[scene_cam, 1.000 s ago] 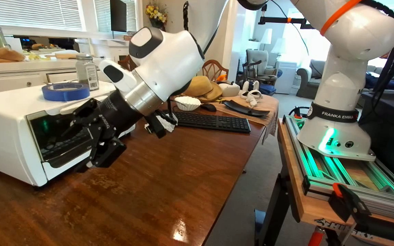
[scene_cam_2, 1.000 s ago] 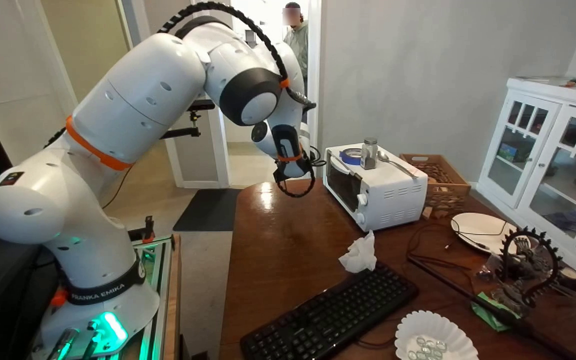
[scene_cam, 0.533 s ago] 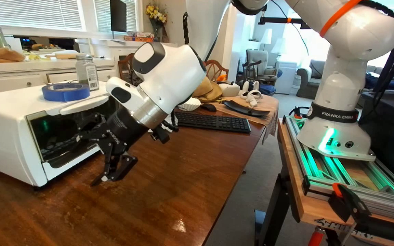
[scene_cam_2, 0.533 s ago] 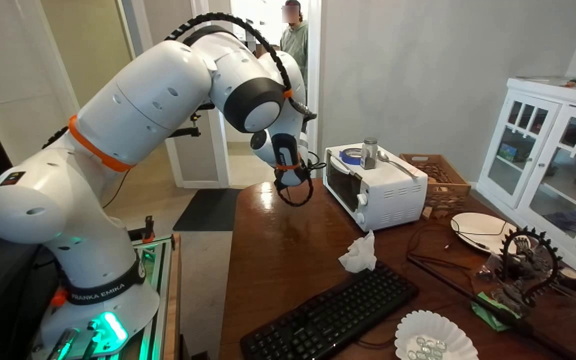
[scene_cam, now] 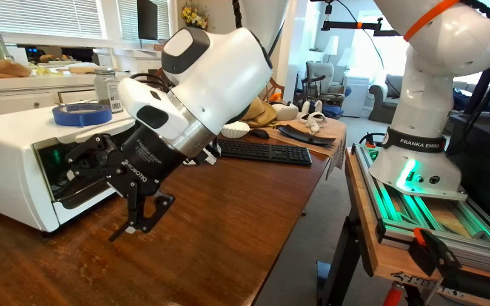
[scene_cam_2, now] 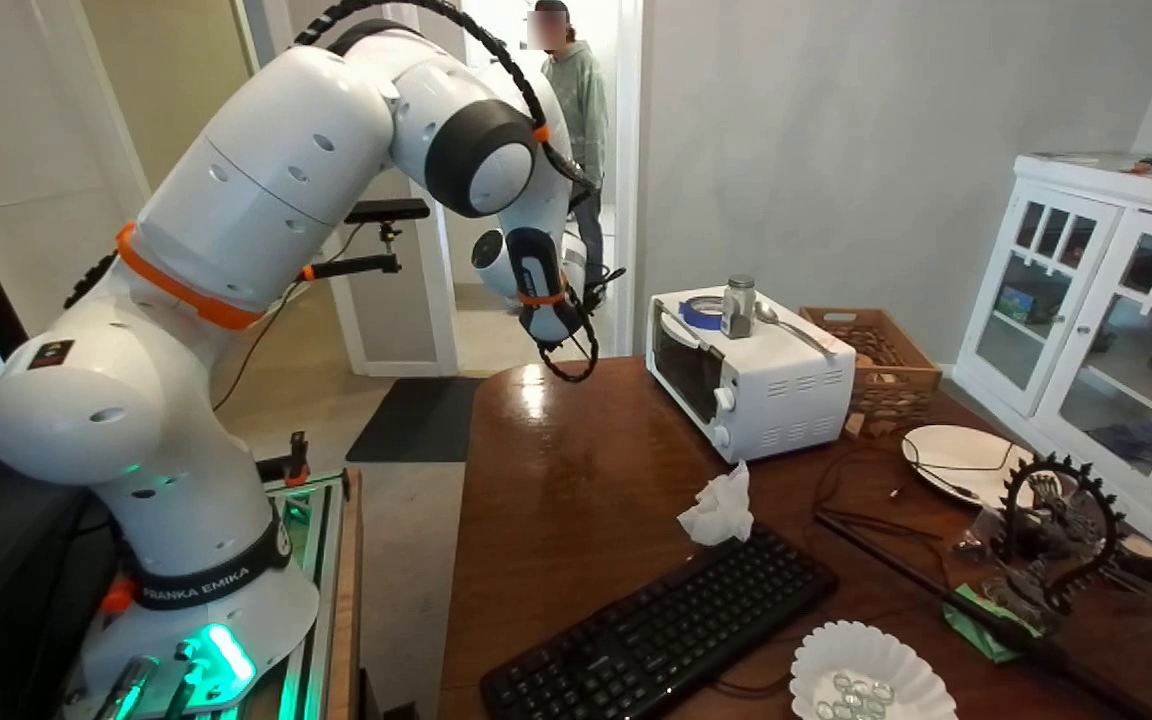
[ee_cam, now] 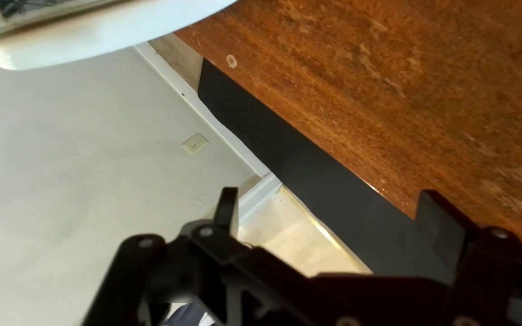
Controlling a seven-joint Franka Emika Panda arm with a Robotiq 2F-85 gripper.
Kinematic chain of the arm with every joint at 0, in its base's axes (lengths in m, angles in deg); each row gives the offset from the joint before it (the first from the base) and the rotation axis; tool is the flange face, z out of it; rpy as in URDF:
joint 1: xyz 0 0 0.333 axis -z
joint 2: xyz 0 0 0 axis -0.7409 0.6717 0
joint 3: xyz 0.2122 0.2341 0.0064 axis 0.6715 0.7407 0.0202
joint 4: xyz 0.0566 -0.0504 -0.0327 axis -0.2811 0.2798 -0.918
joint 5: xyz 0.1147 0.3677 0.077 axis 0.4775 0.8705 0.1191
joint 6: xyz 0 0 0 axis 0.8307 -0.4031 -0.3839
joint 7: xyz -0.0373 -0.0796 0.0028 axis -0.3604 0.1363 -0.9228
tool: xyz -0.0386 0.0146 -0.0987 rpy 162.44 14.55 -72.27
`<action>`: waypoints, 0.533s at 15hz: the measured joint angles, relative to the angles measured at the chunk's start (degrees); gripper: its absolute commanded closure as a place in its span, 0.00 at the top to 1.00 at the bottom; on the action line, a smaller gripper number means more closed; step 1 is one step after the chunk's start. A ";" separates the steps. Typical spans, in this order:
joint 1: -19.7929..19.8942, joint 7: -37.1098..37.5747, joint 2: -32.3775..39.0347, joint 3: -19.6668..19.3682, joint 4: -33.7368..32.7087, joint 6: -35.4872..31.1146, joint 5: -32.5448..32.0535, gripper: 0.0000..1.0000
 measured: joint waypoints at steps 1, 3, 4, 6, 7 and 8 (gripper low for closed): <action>-0.90 -2.92 -1.55 -1.37 0.87 0.42 2.65 1.00; -2.42 -8.12 -4.27 -4.24 2.59 1.68 7.18 1.00; -3.15 -10.95 -5.49 -5.87 3.40 2.23 9.64 1.00; -4.51 -17.21 -7.56 -9.34 4.90 2.42 15.07 1.00; -5.19 -20.68 -8.49 -11.16 5.65 2.51 17.90 1.00; -5.86 -24.16 -9.37 -12.97 6.33 2.55 20.69 1.00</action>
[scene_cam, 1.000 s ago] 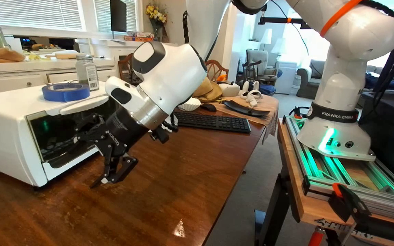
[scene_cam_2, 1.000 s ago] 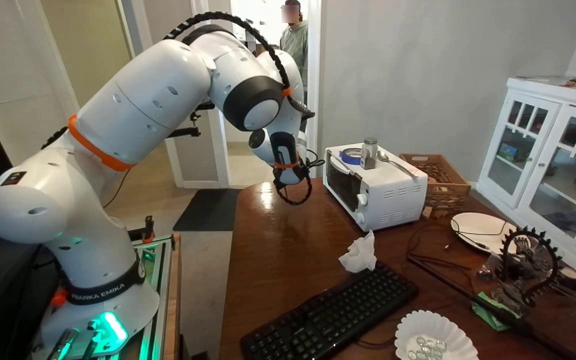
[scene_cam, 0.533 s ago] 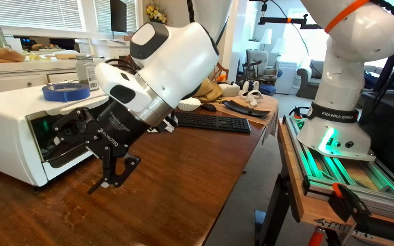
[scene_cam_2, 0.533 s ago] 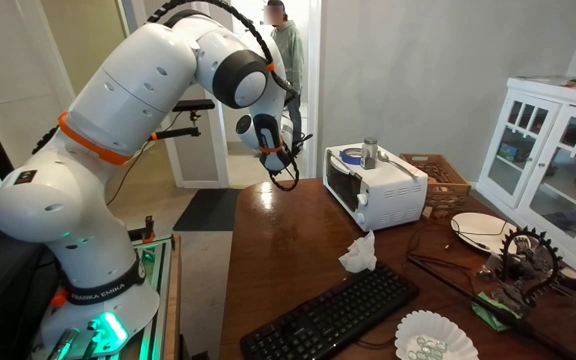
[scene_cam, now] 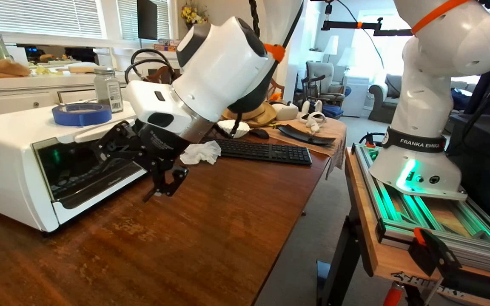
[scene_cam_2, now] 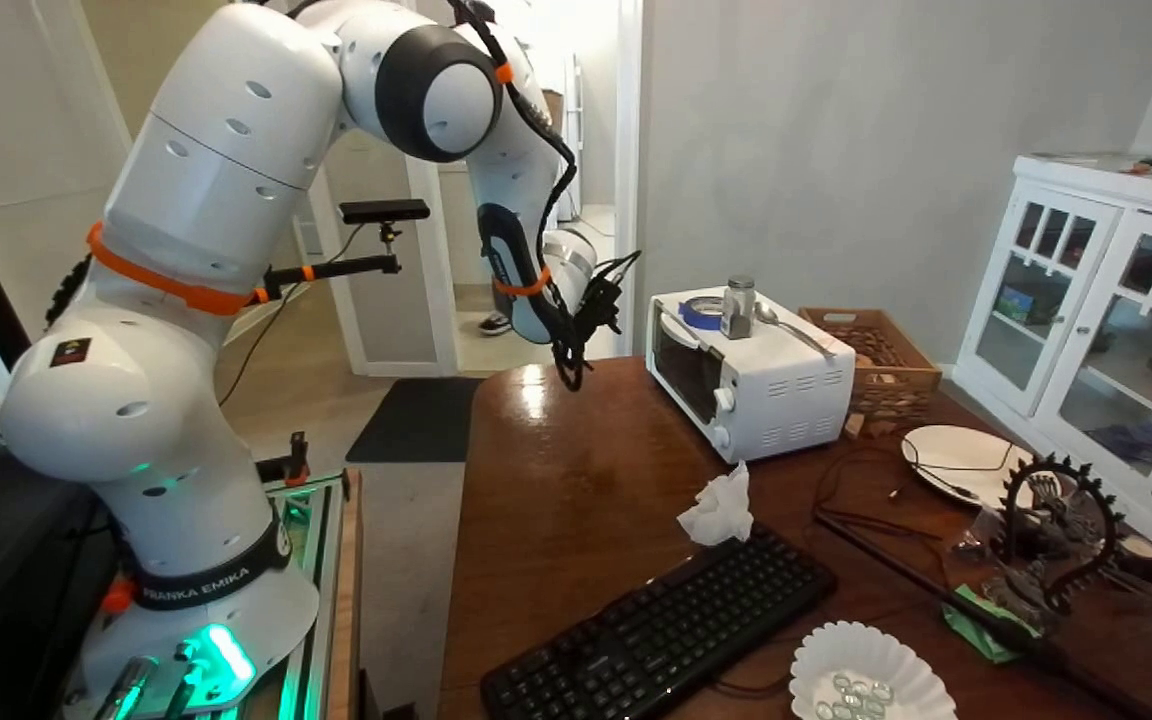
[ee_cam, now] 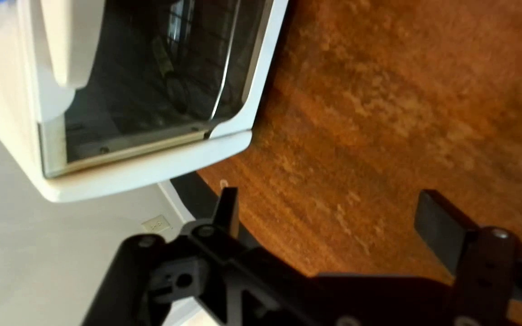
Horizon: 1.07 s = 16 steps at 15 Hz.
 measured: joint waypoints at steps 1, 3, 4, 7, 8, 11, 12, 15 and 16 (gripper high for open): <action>-0.59 -3.21 -0.75 -1.64 0.57 0.15 2.58 1.00; -1.64 -8.56 -1.77 -4.24 1.20 1.00 7.29 1.00; -2.12 -10.33 -2.06 -5.15 1.31 1.59 9.22 1.00; -3.19 -11.36 -2.37 -6.65 1.09 2.14 12.70 1.00; -3.34 -11.37 -2.37 -6.83 0.99 2.15 13.02 1.00; -3.55 -11.37 -2.37 -7.03 0.91 2.15 13.30 1.00; -3.47 -11.30 -2.37 -7.07 0.87 2.15 13.21 1.00; -3.06 -11.09 -2.37 -7.43 0.24 2.15 12.61 1.00; -3.06 -10.66 -2.44 -7.39 -0.13 2.15 12.20 1.00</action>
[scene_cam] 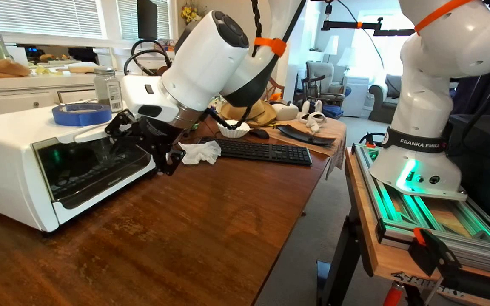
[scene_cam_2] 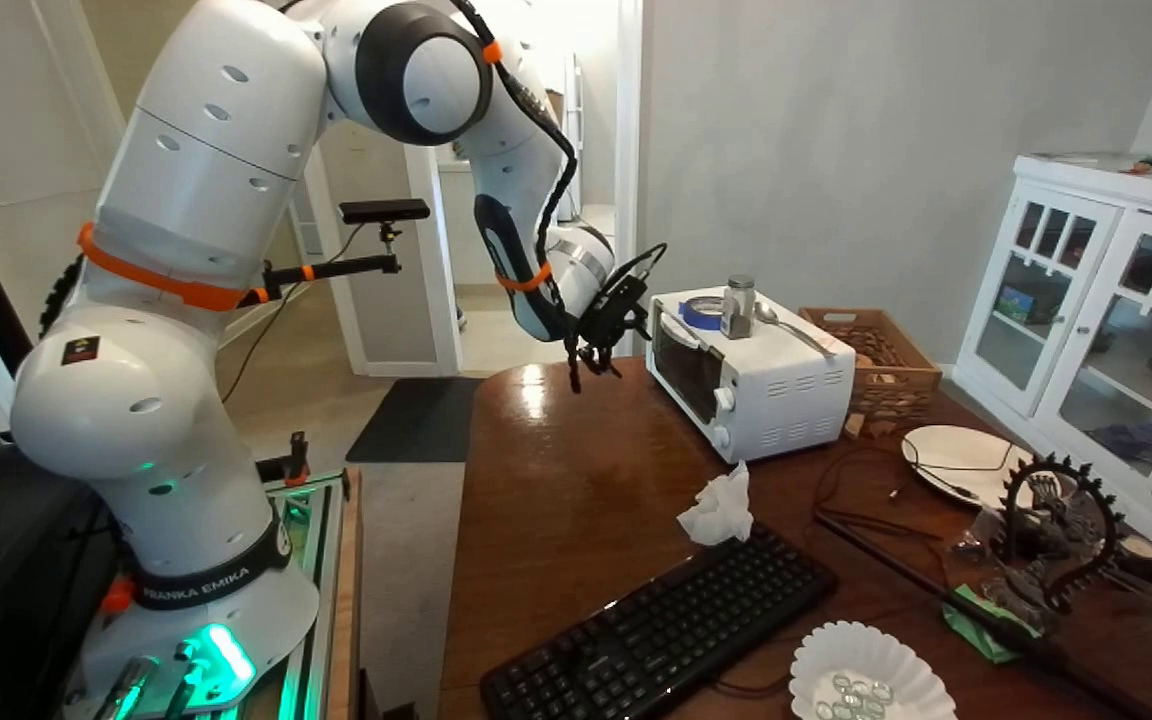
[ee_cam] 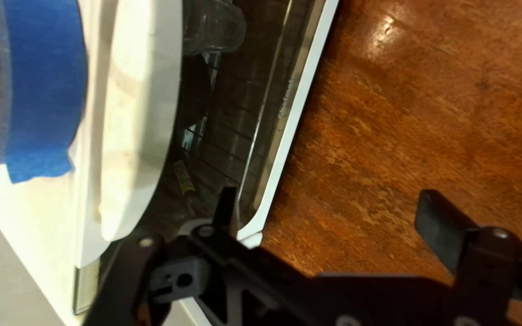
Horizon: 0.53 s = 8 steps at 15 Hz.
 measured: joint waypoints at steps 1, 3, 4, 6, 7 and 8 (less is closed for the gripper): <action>-0.05 0.79 -0.17 0.20 -0.26 -0.01 -0.48 1.00; -0.25 3.05 -0.55 0.95 -0.79 -0.35 -2.15 1.00; -0.35 4.19 -0.74 1.51 -0.97 -0.58 -2.96 1.00; -0.67 6.36 -1.20 2.58 -1.12 -0.60 -4.76 1.00; -0.89 7.37 -1.56 2.99 -1.11 -0.32 -5.60 1.00; -1.15 8.21 -2.00 3.28 -1.04 0.26 -6.20 1.00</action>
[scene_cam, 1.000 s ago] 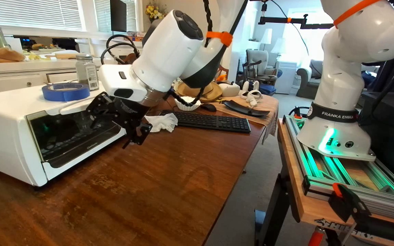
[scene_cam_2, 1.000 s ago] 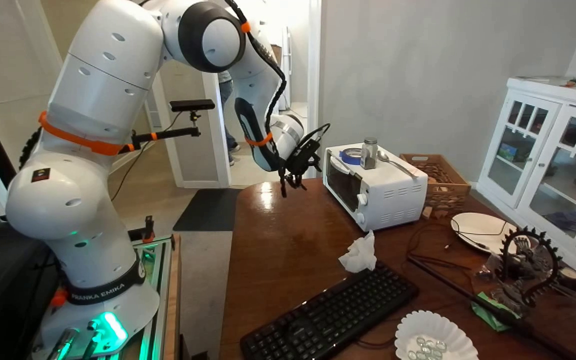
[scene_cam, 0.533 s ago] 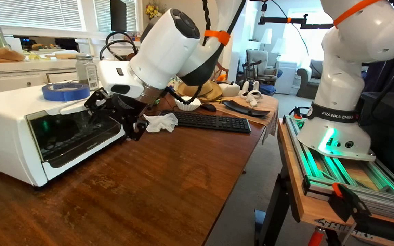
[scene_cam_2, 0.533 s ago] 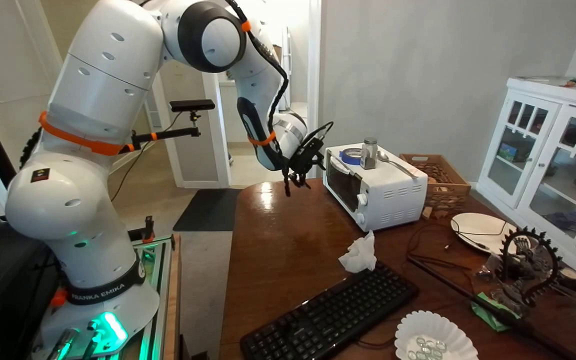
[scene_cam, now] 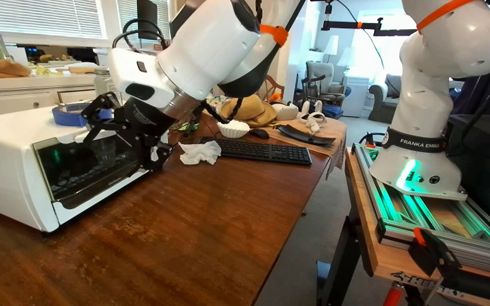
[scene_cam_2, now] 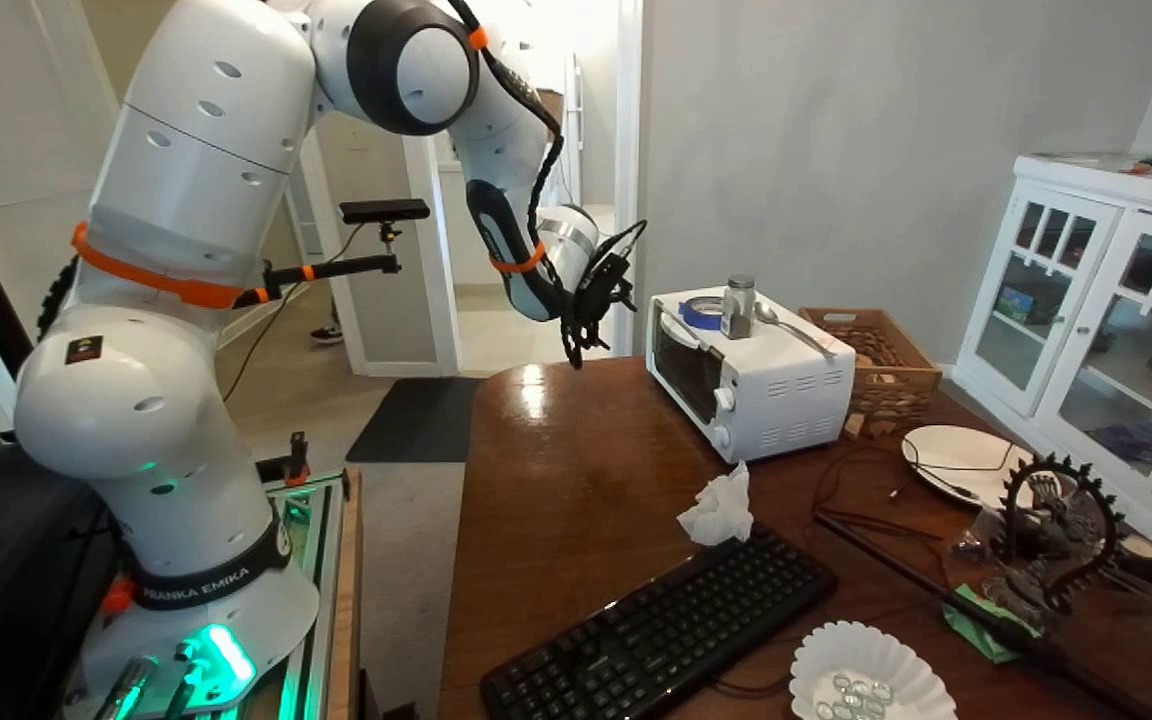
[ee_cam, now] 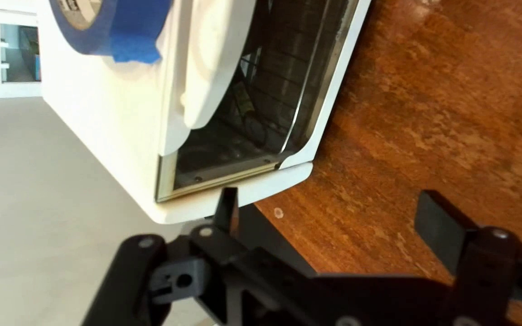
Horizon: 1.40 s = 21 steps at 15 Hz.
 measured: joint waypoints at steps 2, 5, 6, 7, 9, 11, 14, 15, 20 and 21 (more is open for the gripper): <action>-0.66 1.85 -1.13 0.34 0.52 2.32 -1.01 1.00; -1.90 5.00 -3.29 0.53 2.53 7.46 -1.75 1.00; -2.44 6.21 -4.08 0.37 3.54 8.81 -1.74 1.00; -2.84 7.45 -4.78 0.33 4.59 9.84 -1.74 1.00; -3.46 9.69 -6.01 0.33 6.69 11.28 -1.74 1.00; -3.74 10.74 -7.01 0.32 8.10 11.98 -1.74 1.00; -3.76 11.02 -7.66 0.22 8.71 12.08 -1.74 1.00; -3.77 11.04 -7.72 0.18 8.73 12.08 -1.74 1.00; -3.78 11.06 -7.73 0.08 8.65 12.08 -1.64 1.00; -3.79 11.20 -7.73 0.08 8.68 12.06 -1.65 1.00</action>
